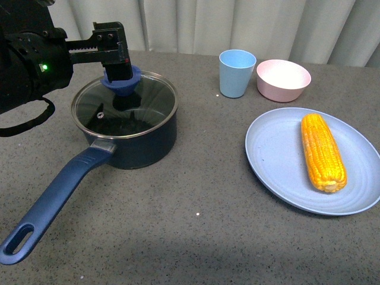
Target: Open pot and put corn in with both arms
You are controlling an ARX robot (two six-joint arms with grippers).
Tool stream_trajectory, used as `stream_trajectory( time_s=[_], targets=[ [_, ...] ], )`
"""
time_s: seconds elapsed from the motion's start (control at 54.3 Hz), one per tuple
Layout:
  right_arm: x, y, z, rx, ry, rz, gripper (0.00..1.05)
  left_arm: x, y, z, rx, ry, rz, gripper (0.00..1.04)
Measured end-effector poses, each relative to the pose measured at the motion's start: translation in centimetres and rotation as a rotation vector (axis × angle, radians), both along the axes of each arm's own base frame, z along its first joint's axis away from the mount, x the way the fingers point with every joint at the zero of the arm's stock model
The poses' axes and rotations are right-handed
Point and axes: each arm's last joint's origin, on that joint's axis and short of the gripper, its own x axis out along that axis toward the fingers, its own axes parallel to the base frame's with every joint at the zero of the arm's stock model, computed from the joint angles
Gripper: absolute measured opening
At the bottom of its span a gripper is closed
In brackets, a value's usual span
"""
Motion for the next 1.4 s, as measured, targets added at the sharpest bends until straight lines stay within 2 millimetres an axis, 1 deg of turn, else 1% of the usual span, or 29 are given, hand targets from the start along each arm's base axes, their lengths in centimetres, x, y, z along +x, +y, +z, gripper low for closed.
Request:
stream_trajectory(
  time_s=[0.221, 0.534, 0.848, 1.106, 1.124, 1.143, 1.198, 1.253, 1.272, 1.308, 1.401],
  targets=[
    [0.0, 0.0, 0.0, 0.000, 0.000, 0.000, 0.96, 0.6, -1.0, -0.3, 0.001, 0.013, -0.052, 0.98],
    [0.0, 0.0, 0.0, 0.000, 0.000, 0.000, 0.96, 1.3, -1.6, -1.4, 0.033, 0.049, -0.093, 0.98],
    [0.0, 0.0, 0.0, 0.000, 0.000, 0.000, 0.96, 1.1, -2.4, -2.4, 0.052, 0.085, -0.136, 0.98],
    [0.0, 0.0, 0.0, 0.000, 0.000, 0.000, 0.96, 1.2, -2.4, -3.3, 0.063, 0.113, -0.134, 0.98],
    [0.0, 0.0, 0.0, 0.000, 0.000, 0.000, 0.96, 1.2, -2.3, -3.3, 0.065, 0.113, -0.134, 0.97],
    [0.0, 0.0, 0.0, 0.000, 0.000, 0.000, 0.96, 1.2, -2.3, -3.3, 0.066, 0.113, -0.134, 0.92],
    [0.0, 0.0, 0.0, 0.000, 0.000, 0.000, 0.96, 1.2, -2.3, -3.3, 0.066, 0.113, -0.133, 0.83],
    [0.0, 0.0, 0.0, 0.000, 0.000, 0.000, 0.96, 1.3, -2.3, -3.3, 0.067, 0.112, -0.133, 0.72],
    [0.0, 0.0, 0.0, 0.000, 0.000, 0.000, 0.96, 1.3, -2.3, -3.3, 0.067, 0.111, -0.131, 0.67],
    [0.0, 0.0, 0.0, 0.000, 0.000, 0.000, 0.96, 1.3, -2.3, -3.2, 0.065, 0.108, -0.133, 0.60],
    [0.0, 0.0, 0.0, 0.000, 0.000, 0.000, 0.96, 1.0, -2.5, -2.9, 0.065, 0.100, -0.140, 0.59]
  ],
)
